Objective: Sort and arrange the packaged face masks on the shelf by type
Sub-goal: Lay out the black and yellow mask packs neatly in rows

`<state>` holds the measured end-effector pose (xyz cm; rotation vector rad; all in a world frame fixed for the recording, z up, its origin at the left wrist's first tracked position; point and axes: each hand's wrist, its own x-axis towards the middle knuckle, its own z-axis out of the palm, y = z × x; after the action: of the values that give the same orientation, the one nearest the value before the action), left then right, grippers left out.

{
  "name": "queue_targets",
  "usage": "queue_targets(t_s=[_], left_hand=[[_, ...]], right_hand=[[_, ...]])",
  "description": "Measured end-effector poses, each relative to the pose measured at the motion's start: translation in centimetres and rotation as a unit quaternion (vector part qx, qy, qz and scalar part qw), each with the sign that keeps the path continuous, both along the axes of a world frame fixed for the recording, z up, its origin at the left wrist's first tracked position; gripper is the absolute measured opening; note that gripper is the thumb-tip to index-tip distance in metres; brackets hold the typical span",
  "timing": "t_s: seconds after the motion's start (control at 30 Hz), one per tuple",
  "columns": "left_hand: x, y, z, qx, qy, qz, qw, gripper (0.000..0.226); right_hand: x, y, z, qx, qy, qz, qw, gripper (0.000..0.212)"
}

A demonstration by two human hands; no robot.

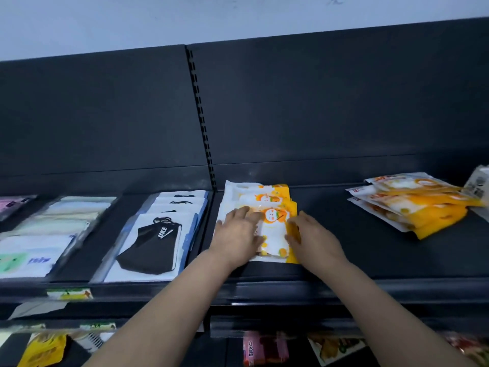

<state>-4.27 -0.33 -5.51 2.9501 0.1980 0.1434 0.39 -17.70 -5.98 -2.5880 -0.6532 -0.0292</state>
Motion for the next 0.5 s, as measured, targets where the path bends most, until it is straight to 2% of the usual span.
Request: queue_targets(t_s=[0.2, 0.33, 0.5], left_hand=[[4.1, -4.4, -0.3, -0.070, -0.050, -0.107, 0.991, 0.041], [7.3, -9.3, -0.1, -0.052, -0.045, -0.171, 0.983, 0.042], [12.3, -15.5, 0.3, -0.075, -0.045, -0.200, 0.976, 0.036]], right_hand=[[1.1, -5.5, 0.1, -0.029, -0.086, -0.074, 0.993, 0.028], [2.7, -10.9, 0.5, -0.032, -0.129, -0.137, 0.982, 0.025], [5.5, -17.4, 0.7, -0.036, -0.147, -0.164, 0.975, 0.023]])
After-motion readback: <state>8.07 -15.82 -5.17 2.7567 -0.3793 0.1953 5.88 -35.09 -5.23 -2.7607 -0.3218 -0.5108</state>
